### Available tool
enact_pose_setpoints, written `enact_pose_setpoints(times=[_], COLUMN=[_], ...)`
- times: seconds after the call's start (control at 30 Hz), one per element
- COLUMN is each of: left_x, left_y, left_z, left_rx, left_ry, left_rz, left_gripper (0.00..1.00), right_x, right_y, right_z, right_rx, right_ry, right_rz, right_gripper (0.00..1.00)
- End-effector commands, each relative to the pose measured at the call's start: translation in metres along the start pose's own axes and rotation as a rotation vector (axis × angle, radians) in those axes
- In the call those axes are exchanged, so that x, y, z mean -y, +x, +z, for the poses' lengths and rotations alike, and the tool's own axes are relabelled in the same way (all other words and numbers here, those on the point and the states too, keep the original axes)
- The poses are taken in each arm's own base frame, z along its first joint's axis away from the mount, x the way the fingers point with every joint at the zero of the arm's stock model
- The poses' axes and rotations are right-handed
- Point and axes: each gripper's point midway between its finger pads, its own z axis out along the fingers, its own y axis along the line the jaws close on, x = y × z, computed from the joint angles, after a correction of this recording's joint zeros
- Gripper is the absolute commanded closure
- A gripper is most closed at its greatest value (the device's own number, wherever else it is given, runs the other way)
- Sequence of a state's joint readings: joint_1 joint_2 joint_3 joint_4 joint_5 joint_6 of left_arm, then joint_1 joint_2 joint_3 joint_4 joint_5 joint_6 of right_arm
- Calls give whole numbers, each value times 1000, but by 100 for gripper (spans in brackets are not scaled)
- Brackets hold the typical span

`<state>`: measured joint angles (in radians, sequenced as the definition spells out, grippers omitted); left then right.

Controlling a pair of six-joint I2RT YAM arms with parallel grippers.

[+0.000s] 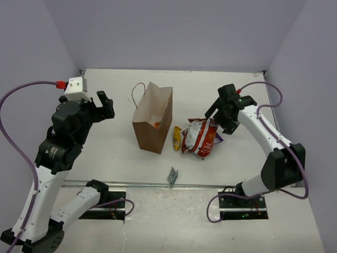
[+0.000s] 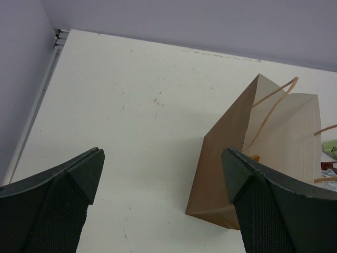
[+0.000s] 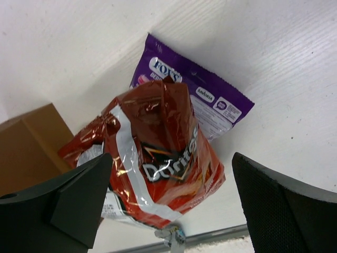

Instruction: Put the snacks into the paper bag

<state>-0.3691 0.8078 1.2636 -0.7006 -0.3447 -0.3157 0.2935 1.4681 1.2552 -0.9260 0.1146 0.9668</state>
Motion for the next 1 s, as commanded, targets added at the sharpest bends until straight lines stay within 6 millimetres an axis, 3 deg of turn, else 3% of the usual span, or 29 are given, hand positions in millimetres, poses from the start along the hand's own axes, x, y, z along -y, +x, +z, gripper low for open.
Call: enact_pose_setpoints(times=[0.0, 0.1, 0.33, 0.53, 0.6, 0.63, 0.67, 0.7, 0.83, 0.9, 0.97], left_x=[-5, -6, -5, -5, -6, -6, -5, -5, -5, -4, -4], left_y=[-10, -9, -11, -12, -11, -11, -10, -10, -15, -17, -18], left_z=[5, 6, 11, 15, 16, 16, 16, 16, 14, 15, 15], left_rx=[40, 36, 49, 49, 49, 49, 49, 48, 64, 71, 74], left_ry=[-31, -34, -32, -37, -42, -42, -40, -39, -37, -36, -35], left_rz=[39, 70, 100, 127, 128, 128, 125, 123, 119, 122, 124], left_gripper=[0, 0, 0, 0, 0, 0, 0, 0, 0, 0, 0], right_x=[-7, -13, -7, -5, -4, -5, -6, -8, -28, -45, -69], right_y=[-32, -40, -52, -48, -46, -45, -45, -47, -64, -74, -72], right_z=[0, 7, 24, 36, 40, 42, 42, 38, 7, -23, -46], right_rx=[131, 147, 204, 181, 171, 165, 161, 163, 217, 264, 245], right_ry=[24, 40, 111, 141, 140, 141, 138, 132, 33, -74, -219], right_rz=[97, 98, 96, 85, 76, 72, 68, 66, 28, -1, -46], right_gripper=[1, 3, 21, 36, 59, 82, 95, 100, 100, 100, 100])
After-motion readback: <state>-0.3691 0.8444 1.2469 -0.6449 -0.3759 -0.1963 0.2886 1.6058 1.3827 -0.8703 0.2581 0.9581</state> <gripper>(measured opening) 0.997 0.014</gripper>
